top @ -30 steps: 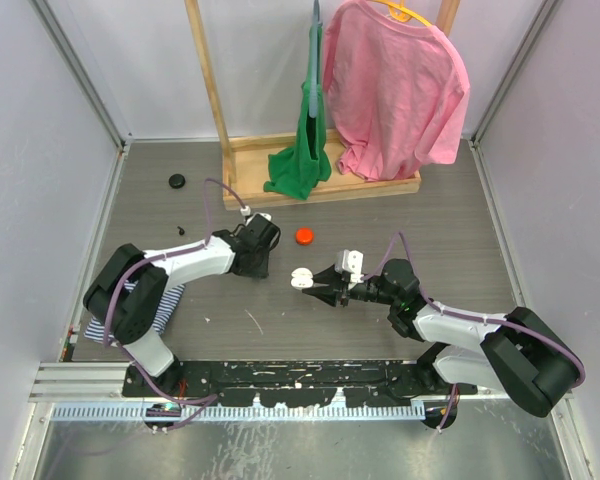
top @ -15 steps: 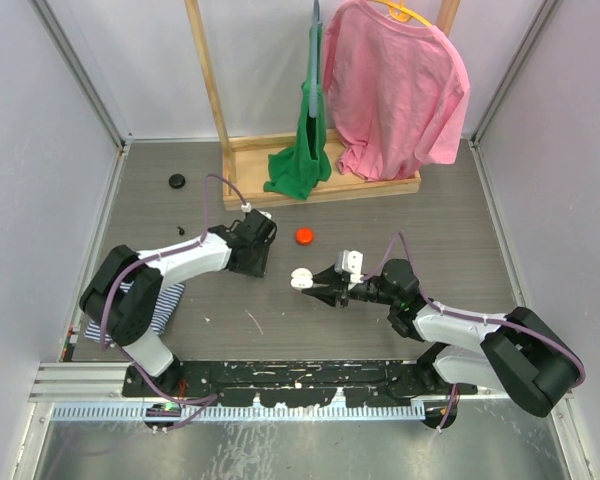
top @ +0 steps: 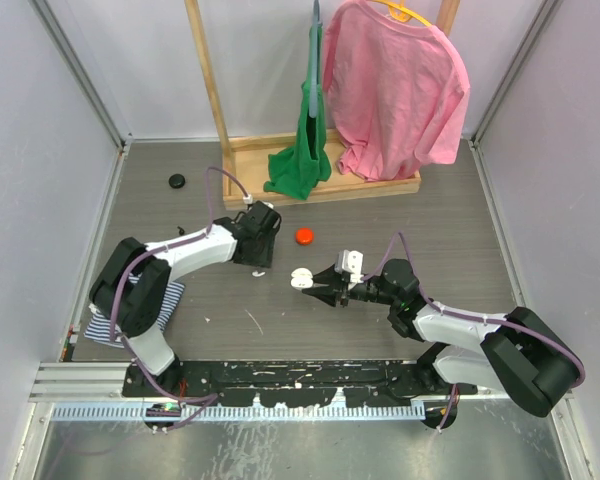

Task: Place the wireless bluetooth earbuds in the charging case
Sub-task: Adjust the earbud at the center of the board.

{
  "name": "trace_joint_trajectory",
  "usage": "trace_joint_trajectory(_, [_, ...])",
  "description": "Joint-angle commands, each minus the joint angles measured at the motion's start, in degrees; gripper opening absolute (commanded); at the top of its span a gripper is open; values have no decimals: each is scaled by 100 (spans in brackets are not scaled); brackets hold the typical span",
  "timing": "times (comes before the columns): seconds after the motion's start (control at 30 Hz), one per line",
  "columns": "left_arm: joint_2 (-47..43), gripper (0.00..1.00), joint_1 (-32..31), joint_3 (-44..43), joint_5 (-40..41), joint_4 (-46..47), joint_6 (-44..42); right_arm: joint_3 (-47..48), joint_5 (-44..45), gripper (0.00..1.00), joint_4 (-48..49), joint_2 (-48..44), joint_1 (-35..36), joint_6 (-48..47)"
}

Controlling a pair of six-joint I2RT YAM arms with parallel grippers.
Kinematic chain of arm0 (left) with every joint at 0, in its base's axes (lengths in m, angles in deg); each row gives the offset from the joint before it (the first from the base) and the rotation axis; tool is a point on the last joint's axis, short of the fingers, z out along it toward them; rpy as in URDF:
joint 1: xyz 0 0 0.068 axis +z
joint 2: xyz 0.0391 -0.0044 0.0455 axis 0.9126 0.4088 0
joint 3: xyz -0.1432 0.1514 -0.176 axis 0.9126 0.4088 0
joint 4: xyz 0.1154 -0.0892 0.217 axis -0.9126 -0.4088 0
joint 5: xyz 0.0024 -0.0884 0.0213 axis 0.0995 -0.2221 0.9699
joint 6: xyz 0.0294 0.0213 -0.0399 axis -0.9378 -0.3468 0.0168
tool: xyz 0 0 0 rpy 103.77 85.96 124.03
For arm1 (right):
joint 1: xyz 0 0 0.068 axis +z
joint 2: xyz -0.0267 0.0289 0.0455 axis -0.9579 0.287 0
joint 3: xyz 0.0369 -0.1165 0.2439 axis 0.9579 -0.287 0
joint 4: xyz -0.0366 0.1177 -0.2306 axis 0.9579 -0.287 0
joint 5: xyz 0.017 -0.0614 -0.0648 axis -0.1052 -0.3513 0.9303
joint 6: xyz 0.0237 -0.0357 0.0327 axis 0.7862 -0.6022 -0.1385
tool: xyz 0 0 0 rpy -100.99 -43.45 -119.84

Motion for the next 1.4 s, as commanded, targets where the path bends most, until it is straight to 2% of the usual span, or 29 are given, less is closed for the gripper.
trace_joint_trajectory(0.0, [180, 49, 10, -172, 50, -31, -6, 173, 43, 15, 191, -60, 30, -64])
trace_joint_trajectory(0.23, [165, 50, -82, -8, -81, -191, -149, 173, 49, 15, 175, -51, 27, -65])
trace_joint_trajectory(0.73, [-545, 49, -161, 520, -94, -436, -239, 173, 43, 15, 170, -91, 32, -60])
trace_joint_trajectory(1.1, [-1064, 39, 13, 725, -187, -64, 119, 165, 61, 15, 161, -128, 30, -69])
trace_joint_trajectory(1.37, [-739, 33, 14, 434, -180, 118, 175, 173, 64, 15, 168, -95, 29, -60])
